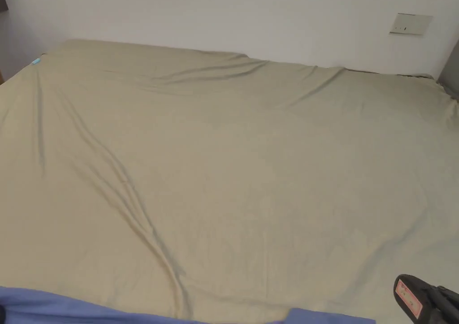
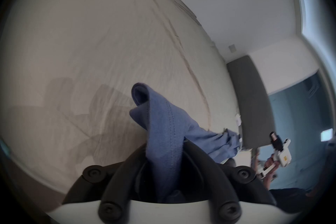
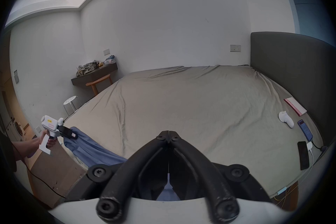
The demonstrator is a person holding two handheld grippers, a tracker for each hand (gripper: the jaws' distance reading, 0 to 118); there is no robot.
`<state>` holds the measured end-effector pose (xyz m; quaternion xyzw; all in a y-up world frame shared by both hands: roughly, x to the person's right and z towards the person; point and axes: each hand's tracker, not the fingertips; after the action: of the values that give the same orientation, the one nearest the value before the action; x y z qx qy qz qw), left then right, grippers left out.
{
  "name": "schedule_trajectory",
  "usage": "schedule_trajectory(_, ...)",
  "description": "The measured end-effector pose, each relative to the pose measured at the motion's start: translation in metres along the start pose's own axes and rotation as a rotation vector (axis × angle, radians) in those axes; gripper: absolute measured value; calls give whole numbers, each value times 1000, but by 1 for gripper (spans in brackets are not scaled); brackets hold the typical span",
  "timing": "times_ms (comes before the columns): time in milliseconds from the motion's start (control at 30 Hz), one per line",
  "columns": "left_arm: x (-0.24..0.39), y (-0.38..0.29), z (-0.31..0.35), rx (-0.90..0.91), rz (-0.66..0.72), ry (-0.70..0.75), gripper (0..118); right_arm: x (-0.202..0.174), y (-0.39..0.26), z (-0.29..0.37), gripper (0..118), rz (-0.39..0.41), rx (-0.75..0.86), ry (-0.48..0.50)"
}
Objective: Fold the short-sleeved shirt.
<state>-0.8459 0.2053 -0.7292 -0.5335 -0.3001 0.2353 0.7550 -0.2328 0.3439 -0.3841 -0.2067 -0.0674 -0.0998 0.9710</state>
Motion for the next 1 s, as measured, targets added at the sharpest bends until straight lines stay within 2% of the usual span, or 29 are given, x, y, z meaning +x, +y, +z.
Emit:
schedule_trajectory(67, 41, 4, -2, -50, -68, 31, 9, 4, 0, 4, 0, -11, 7, -13)
schedule_trajectory(133, 98, -2, -16, -84, -225, 98, 9, 4, 0, 7, 0, -17, 11, -22)
schedule_trajectory(200, 140, -11, -48, -147, -130, 201, 9, 6, -1, 7, 0, -25, 12, -28)
schedule_trajectory(233, 158, -22, -65, -123, -161, 149, 9, 6, -2, 7, 0, -31, 12, -26)
schedule_trajectory(267, 177, -31, -83, -134, -246, 116, 9, 6, -3, 8, 0, -37, 10, -25)
schedule_trajectory(300, 197, -41, -105, -154, -297, 144, 9, 6, -5, 8, 0, -42, 6, -25)
schedule_trajectory(400, 221, -68, -176, -249, -348, 133, 9, 8, -12, 10, 0, -43, -7, -31)
schedule_trajectory(500, 215, -91, -239, -340, -350, 196, 9, 13, -16, 13, 0, -50, -25, -38)
schedule_trajectory(567, 211, -101, -261, -355, -363, 271, 9, 17, -18, 17, 0, -55, -33, -49)
schedule_trajectory(633, 212, -95, -252, -305, -366, 223, 11, 22, -21, 22, 0, -65, -32, -60)
schedule_trajectory(667, 211, -91, -248, -302, -336, 213, 18, 24, -22, 23, 0, -71, -33, -63)
schedule_trajectory(700, 208, -87, -244, -309, -294, 186, 37, 27, -23, 23, 0, -79, -32, -64)
schedule_trajectory(767, 211, -84, -216, -284, -227, 119, 93, 31, -23, 22, 0, -91, -34, -69)
schedule_trajectory(867, 207, -73, -157, -80, -171, 42, 95, 32, -24, 24, 0, -92, -30, -74)
schedule_trajectory(933, 199, -73, -121, 116, -130, 127, 92, 33, -25, 25, 0, -95, -26, -74)
schedule_trajectory(967, 196, -73, -115, 172, -151, 210, 74, 34, -26, 26, 0, -99, -24, -72)
schedule_trajectory(1000, 203, -76, -115, 200, -167, 321, 39, 35, -27, 25, 0, -104, -23, -70)
